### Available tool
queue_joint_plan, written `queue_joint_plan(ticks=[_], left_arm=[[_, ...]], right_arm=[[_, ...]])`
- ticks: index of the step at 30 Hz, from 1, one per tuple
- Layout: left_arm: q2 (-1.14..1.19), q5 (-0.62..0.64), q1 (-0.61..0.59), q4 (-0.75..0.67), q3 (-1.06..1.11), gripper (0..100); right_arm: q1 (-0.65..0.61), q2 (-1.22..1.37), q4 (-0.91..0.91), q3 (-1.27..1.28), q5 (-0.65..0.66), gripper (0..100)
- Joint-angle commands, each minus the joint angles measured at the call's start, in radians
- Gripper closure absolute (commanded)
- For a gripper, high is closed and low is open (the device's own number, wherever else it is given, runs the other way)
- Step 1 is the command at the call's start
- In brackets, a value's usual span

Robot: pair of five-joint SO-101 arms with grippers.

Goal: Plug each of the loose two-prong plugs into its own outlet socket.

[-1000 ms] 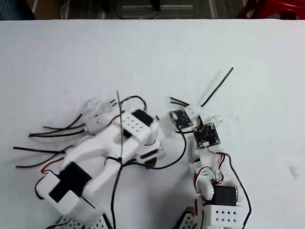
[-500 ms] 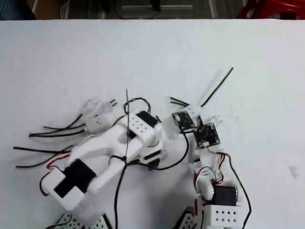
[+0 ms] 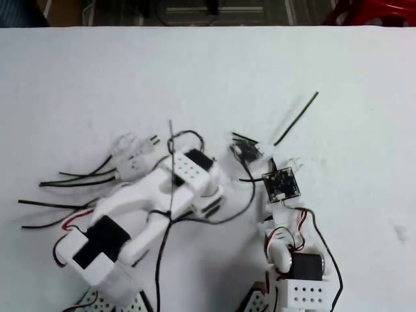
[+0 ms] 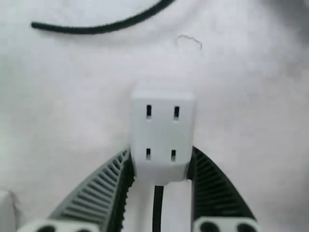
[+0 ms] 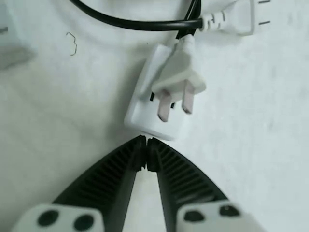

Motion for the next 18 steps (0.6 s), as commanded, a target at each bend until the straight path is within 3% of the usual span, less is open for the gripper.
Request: queue_joint_plan(ticks=[1, 5, 10, 15, 18], left_arm=[[-0.002, 0.083, -0.153, -0.014, -0.087, 97], [-0.002, 0.100, -0.251, -0.015, -0.160, 97], [0.015, 0.104, -0.257, -0.017, -0.233, 97], [0.236, 0.100, -0.266, -0.017, -0.341, 97], [0.357, 0.100, -0.268, 0.152, -0.519, 96]], right_arm=[[-0.002, -0.010, 0.002, 0.011, 0.006, 97.5], [-0.002, -0.010, 0.002, 0.011, 0.006, 97.5], [-0.002, -0.010, 0.002, 0.011, 0.006, 97.5], [-0.002, -0.010, 0.002, 0.011, 0.006, 97.5], [-0.002, -0.010, 0.002, 0.011, 0.006, 97.5]])
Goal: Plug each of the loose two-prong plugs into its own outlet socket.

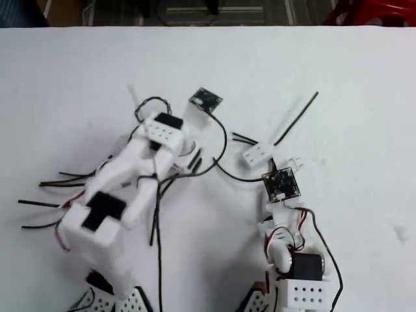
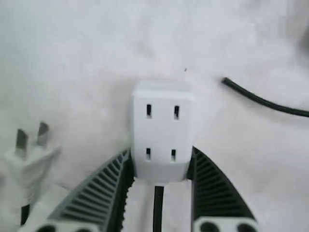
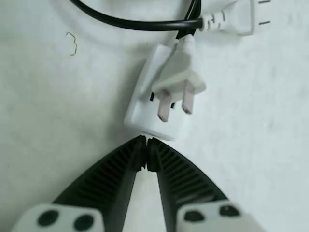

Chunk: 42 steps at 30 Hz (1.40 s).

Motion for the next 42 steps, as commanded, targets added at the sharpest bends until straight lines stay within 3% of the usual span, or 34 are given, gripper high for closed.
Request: queue_joint_plan(ticks=[1, 7, 16, 24, 30, 37, 42], left_arm=[[0.162, 0.009, -0.010, 0.210, -0.272, 94], [0.254, 0.012, -0.019, 0.299, -0.425, 76], [0.035, 0.002, -0.096, 0.324, -0.450, 74], [-0.010, -0.121, -0.357, 0.348, -0.545, 74], [0.159, -0.184, -0.499, 0.377, -0.740, 74], [0.495, -0.307, -0.518, 0.620, -1.135, 74], [0.694, -0.368, -0.522, 0.701, -1.382, 74]], right_arm=[[-0.002, -0.010, 0.002, 0.011, 0.006, 97.5], [-0.002, -0.010, 0.002, 0.011, 0.006, 97.5], [-0.002, -0.010, 0.002, 0.011, 0.006, 97.5], [-0.002, -0.010, 0.002, 0.011, 0.006, 97.5], [-0.002, -0.010, 0.002, 0.011, 0.006, 97.5], [-0.002, -0.010, 0.002, 0.011, 0.006, 97.5], [-0.002, -0.010, 0.002, 0.011, 0.006, 97.5]])
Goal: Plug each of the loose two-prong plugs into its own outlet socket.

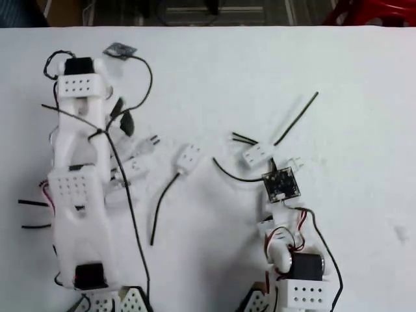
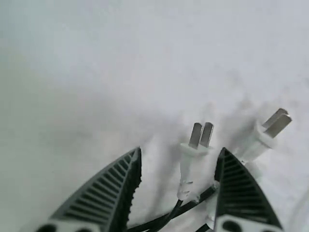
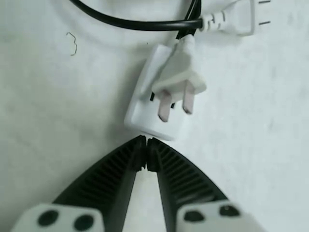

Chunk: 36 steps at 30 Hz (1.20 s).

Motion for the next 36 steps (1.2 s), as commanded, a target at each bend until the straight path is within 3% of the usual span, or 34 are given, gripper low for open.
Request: queue_joint_plan(ticks=[1, 14, 22, 28, 36], left_arm=[[0.130, -0.049, -0.030, 0.051, -0.218, 74], [0.177, -0.167, -0.047, 0.052, -0.103, 75], [0.177, -0.184, -0.028, 0.052, -0.097, 96], [0.170, -0.176, -0.005, 0.052, -0.101, 98], [-0.105, -0.089, 0.008, 0.055, -0.061, 98]], right_arm=[[-0.002, -0.010, 0.002, 0.011, 0.006, 97.5], [-0.002, -0.010, 0.002, 0.011, 0.006, 97.5], [-0.002, -0.010, 0.002, 0.011, 0.006, 97.5], [-0.002, -0.010, 0.002, 0.011, 0.006, 97.5], [-0.002, -0.010, 0.002, 0.011, 0.006, 97.5]])
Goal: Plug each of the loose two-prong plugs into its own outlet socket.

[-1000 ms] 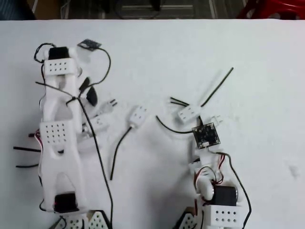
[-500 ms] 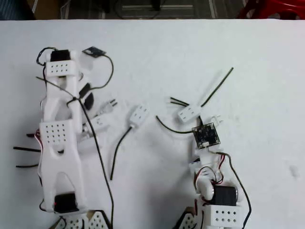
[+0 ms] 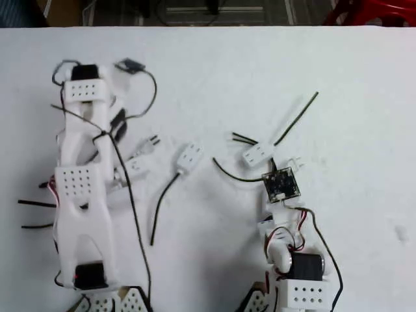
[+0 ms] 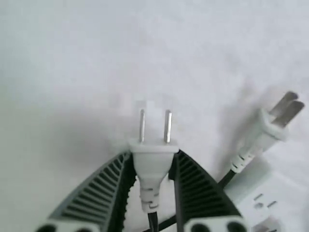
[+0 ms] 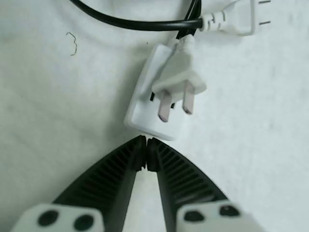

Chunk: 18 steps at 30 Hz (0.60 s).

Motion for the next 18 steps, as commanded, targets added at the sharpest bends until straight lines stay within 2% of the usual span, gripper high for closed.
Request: queue_joint_plan(ticks=[1, 7, 11, 18], left_arm=[[-0.271, 0.038, 0.019, 0.008, 0.057, 98], [-0.627, 0.040, 0.059, 0.003, 0.434, 98], [-0.895, 0.040, 0.128, -0.018, 0.727, 98], [-1.339, 0.054, 0.259, -0.186, 1.295, 98]], right_arm=[[-0.002, -0.010, 0.002, 0.011, 0.006, 97.5], [-0.002, -0.010, 0.002, 0.011, 0.006, 97.5], [-0.002, -0.010, 0.002, 0.011, 0.006, 97.5], [-0.002, -0.010, 0.002, 0.011, 0.006, 97.5]])
